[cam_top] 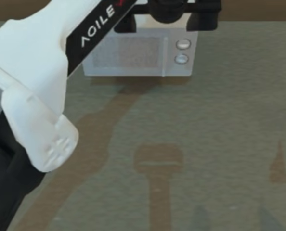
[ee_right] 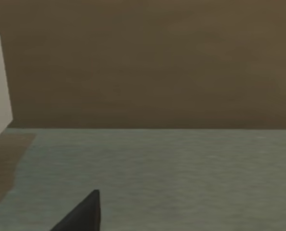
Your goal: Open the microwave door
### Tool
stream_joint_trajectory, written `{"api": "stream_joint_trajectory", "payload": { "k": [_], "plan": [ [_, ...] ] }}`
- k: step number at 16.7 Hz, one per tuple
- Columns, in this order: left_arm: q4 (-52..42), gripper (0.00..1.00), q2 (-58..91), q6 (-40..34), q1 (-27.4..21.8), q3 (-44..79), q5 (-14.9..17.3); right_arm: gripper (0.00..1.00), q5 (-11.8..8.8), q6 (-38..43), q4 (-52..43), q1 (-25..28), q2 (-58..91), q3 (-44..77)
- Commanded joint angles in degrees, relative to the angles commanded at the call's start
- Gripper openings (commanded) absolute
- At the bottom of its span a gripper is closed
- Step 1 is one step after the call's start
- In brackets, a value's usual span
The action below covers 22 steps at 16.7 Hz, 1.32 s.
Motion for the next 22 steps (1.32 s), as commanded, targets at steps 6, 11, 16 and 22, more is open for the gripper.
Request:
{"api": "stream_joint_trajectory", "payload": {
  "k": [6, 11, 16, 22],
  "plan": [
    [7.3, 1.0, 0.36, 1.37, 1.14, -6.15, 0.51, 1.0, 0.0, 0.0, 0.0, 0.0, 0.0, 0.0],
    [15.73, 1.0, 0.98, 2.83, 2.66, -13.49, 1.14, 1.0, 0.0, 0.0, 0.0, 0.0, 0.0, 0.0],
    [16.67, 1.0, 1.06, 2.99, 2.82, -14.31, 1.21, 1.0, 0.0, 0.0, 0.0, 0.0, 0.0, 0.0],
    [16.67, 0.55, 1.06, 2.99, 2.82, -14.31, 1.21, 1.0, 0.0, 0.0, 0.0, 0.0, 0.0, 0.0]
  ]
}}
